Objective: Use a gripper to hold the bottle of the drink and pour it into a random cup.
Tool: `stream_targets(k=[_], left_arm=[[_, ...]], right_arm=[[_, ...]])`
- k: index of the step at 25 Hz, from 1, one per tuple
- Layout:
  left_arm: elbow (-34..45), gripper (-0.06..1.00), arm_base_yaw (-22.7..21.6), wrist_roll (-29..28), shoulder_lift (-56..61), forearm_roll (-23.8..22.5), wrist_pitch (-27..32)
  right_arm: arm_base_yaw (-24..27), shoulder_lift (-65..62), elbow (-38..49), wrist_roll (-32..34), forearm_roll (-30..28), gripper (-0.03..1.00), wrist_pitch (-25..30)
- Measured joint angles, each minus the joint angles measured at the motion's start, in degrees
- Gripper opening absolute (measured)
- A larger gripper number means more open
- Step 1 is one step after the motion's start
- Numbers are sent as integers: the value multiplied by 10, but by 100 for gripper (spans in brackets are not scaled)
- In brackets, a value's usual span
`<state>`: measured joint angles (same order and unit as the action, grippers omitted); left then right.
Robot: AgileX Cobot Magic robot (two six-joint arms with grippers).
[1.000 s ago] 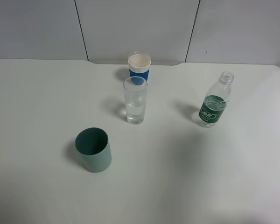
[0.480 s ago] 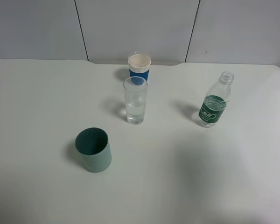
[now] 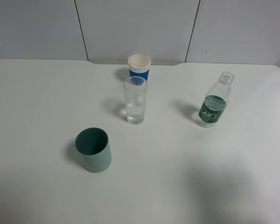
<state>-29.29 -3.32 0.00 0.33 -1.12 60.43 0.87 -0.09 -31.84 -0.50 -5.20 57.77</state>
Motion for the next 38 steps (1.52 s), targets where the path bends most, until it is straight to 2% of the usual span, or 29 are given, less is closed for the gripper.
stream_targets(k=[10,38], left_arm=[[0,98,0,0,0,0,0],[0,98,0,0,0,0,0]], right_arm=[[0,-1,22,0,19,78,41],[0,-1,42,1,28,78,30]])
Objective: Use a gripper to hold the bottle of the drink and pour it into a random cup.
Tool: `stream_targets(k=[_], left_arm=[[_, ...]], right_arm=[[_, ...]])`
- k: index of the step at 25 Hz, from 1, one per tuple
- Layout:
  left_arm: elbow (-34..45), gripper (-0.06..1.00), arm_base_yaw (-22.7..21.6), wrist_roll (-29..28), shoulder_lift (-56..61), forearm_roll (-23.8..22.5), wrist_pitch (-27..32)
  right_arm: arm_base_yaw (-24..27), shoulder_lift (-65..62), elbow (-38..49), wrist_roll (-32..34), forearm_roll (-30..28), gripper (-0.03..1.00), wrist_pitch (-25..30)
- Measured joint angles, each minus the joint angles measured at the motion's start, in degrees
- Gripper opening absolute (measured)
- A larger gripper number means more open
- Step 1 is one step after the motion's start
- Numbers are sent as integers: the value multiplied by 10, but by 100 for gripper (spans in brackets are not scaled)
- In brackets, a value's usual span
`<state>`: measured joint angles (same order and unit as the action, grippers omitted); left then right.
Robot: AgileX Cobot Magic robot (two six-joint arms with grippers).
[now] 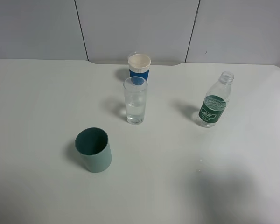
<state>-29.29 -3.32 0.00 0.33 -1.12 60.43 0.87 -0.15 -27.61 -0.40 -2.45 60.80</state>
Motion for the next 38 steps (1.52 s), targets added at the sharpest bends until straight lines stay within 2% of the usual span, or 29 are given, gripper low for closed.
stream_targets(k=[9,17,38], left_arm=[[0,98,0,0,0,0,0],[0,98,0,0,0,0,0],[0,98,0,0,0,0,0]], right_arm=[[2,0,0,0,0,78,0],[40,0,0,0,0,78,0],[40,0,0,0,0,78,0]])
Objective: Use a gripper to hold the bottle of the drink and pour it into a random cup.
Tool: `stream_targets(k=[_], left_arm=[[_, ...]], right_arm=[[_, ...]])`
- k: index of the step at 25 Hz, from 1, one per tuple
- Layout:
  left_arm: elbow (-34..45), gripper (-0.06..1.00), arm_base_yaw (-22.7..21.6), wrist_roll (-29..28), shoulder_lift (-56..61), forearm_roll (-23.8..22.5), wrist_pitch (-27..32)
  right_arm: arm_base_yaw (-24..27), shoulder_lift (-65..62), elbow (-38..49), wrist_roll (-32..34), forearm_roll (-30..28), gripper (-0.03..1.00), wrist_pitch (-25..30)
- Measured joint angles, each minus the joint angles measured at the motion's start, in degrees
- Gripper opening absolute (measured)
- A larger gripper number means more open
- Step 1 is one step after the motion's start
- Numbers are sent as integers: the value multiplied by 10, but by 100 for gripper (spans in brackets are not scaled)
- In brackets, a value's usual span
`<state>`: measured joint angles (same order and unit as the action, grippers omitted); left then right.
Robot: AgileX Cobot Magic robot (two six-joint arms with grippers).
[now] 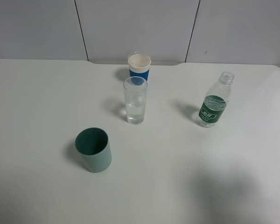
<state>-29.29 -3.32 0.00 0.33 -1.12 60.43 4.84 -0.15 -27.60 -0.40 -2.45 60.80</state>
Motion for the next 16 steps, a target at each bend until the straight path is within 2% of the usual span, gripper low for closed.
stream_targets(k=[16], left_arm=[[0,98,0,0,0,0,0]], right_arm=[[0,0,0,0,0,78,0]])
